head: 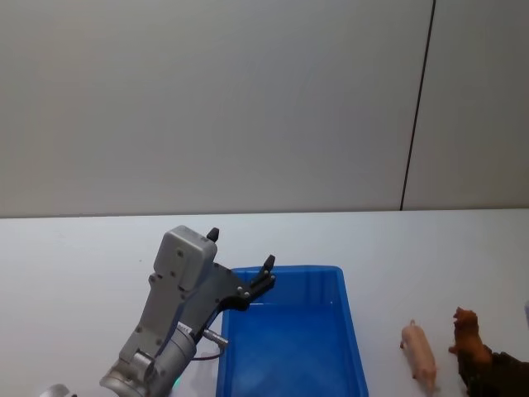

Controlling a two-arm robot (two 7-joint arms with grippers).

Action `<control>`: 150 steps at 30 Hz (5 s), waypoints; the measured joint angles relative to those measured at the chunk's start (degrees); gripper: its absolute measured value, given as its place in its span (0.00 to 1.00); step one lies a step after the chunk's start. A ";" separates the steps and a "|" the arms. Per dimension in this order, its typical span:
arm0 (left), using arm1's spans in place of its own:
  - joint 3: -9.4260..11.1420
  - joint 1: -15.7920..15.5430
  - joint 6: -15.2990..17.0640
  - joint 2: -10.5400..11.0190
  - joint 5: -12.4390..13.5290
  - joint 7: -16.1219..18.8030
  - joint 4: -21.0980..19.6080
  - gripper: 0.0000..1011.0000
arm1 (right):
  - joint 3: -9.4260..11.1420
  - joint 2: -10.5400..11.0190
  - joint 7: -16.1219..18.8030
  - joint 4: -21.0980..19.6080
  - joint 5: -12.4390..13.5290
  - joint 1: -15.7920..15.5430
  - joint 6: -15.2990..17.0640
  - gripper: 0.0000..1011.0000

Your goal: Pick up the two dolls from the table and place them into the box.

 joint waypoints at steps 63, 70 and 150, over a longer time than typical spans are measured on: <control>0.00 0.00 0.00 0.00 0.00 0.00 0.00 0.99 | -6.75 -9.44 22.32 2.88 -4.20 13.53 -0.31 0.82; 0.00 0.00 0.00 0.00 0.00 0.00 0.00 0.99 | -6.76 -9.45 20.48 3.34 -4.19 13.41 -0.66 0.99; 0.00 0.00 0.00 0.00 0.00 0.00 0.00 0.99 | -3.87 -2.54 2.53 -4.38 -7.19 0.33 2.86 0.36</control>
